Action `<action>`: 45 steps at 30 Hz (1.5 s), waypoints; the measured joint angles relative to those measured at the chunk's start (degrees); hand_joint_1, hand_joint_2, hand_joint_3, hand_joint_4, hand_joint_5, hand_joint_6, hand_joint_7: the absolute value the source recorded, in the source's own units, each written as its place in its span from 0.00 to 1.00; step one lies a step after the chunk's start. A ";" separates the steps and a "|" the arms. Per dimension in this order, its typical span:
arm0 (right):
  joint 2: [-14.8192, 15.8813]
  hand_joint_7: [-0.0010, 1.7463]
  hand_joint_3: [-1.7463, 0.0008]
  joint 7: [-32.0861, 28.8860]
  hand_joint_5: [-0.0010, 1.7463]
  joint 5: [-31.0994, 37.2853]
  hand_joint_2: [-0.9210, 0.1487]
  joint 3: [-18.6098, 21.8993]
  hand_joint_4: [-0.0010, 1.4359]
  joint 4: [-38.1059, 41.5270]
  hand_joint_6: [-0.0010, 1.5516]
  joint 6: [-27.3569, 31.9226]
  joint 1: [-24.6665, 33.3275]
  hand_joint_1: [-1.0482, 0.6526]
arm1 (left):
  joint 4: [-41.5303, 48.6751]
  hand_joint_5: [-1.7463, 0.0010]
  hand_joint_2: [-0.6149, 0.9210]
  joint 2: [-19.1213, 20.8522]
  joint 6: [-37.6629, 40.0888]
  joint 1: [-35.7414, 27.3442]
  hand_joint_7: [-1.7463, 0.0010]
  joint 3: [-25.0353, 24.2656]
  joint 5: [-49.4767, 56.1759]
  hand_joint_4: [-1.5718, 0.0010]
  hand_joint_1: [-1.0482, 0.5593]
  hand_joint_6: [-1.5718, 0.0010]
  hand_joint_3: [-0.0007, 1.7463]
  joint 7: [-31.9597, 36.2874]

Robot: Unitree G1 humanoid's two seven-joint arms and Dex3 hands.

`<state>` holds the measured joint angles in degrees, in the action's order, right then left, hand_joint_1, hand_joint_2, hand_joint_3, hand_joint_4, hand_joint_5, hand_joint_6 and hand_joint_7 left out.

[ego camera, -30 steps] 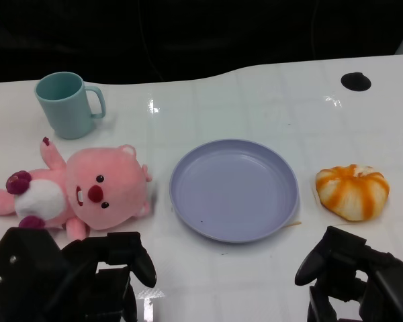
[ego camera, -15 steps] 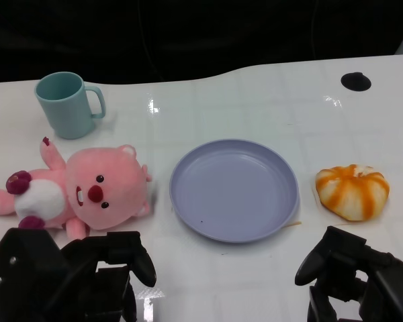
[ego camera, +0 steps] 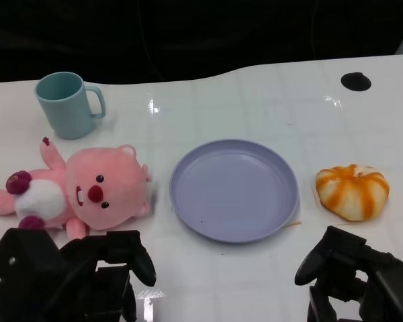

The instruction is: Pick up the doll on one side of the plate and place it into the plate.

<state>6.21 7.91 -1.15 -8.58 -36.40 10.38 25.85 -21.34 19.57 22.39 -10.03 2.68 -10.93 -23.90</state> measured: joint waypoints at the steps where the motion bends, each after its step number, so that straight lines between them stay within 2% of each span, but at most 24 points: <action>1: 0.00 0.90 0.25 0.01 1.00 -0.01 0.41 0.00 0.48 0.00 0.36 0.00 0.01 0.67 | 0.00 0.00 0.71 0.02 0.00 0.00 0.13 -0.01 0.00 0.56 0.60 0.56 0.72 0.00; 8: 0.00 0.90 0.25 0.05 1.00 -0.03 0.41 0.00 0.48 -0.02 0.36 -0.03 0.04 0.67 | -0.01 0.00 0.71 0.06 0.07 -0.01 0.13 -0.05 -0.01 0.56 0.59 0.57 0.72 0.00; 11: 0.00 0.90 0.25 0.16 1.00 -0.03 0.41 -0.02 0.48 -0.02 0.36 -0.24 0.18 0.67 | -0.15 0.02 0.72 0.07 0.06 -0.18 0.16 -0.27 0.00 0.56 0.60 0.57 0.71 0.01; 17: 0.00 0.91 0.24 0.22 1.00 -0.01 0.42 -0.05 0.48 -0.27 0.36 -0.40 0.76 0.67 | -0.85 0.16 0.74 -0.80 -0.83 -1.12 0.38 -1.98 -0.52 0.58 0.62 0.56 0.68 0.46; 20: 0.01 0.91 0.24 0.22 1.00 0.01 0.42 -0.07 0.48 -0.58 0.36 -0.41 0.84 0.67 | -1.31 0.20 0.75 -1.75 -2.74 -1.68 0.45 -2.71 -0.72 0.62 0.62 0.58 0.64 0.77; 24: 0.03 0.91 0.24 0.23 1.00 0.01 0.42 -0.07 0.49 -0.98 0.36 -0.41 0.95 0.66 | -2.01 0.30 0.83 -1.62 -5.61 -1.80 0.59 -3.92 0.14 0.66 0.52 0.61 0.44 1.02; 28: 0.04 0.91 0.24 0.22 1.00 0.02 0.43 -0.07 0.49 -1.26 0.36 -0.40 0.95 0.66 | -2.22 0.44 0.95 -0.93 -8.80 -1.81 0.77 -4.34 2.31 0.67 0.49 0.59 0.18 1.12; 30: 0.04 0.90 0.24 0.23 1.00 0.02 0.43 -0.07 0.49 -1.28 0.36 -0.40 0.94 0.66 | -2.27 0.50 0.99 -0.71 -10.01 -1.81 0.84 -4.59 3.04 0.68 0.47 0.59 0.10 1.12; 33: 0.04 0.90 0.24 0.26 1.00 0.01 0.43 -0.06 0.49 -1.28 0.36 -0.40 0.93 0.67 | -2.46 0.53 1.00 -0.05 -11.34 -1.81 0.87 -5.12 4.52 0.69 0.45 0.60 0.07 1.23; 37: 0.04 0.91 0.23 0.28 1.00 0.04 0.43 -0.07 0.49 -1.28 0.36 -0.40 0.93 0.67 | -3.36 0.58 1.00 0.83 -13.62 -1.77 0.92 -5.42 8.15 0.77 0.38 0.66 0.04 1.89; 45: 0.05 0.91 0.22 0.37 1.00 0.00 0.43 -0.05 0.49 -1.28 0.36 -0.41 0.91 0.67 | -4.97 0.67 1.00 3.22 -17.86 -1.49 0.98 -6.43 15.23 0.87 0.33 0.74 0.01 3.25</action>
<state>6.27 8.28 -1.15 -8.63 -37.67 9.96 26.75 -26.31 22.79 4.54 -11.52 -3.76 4.30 -20.66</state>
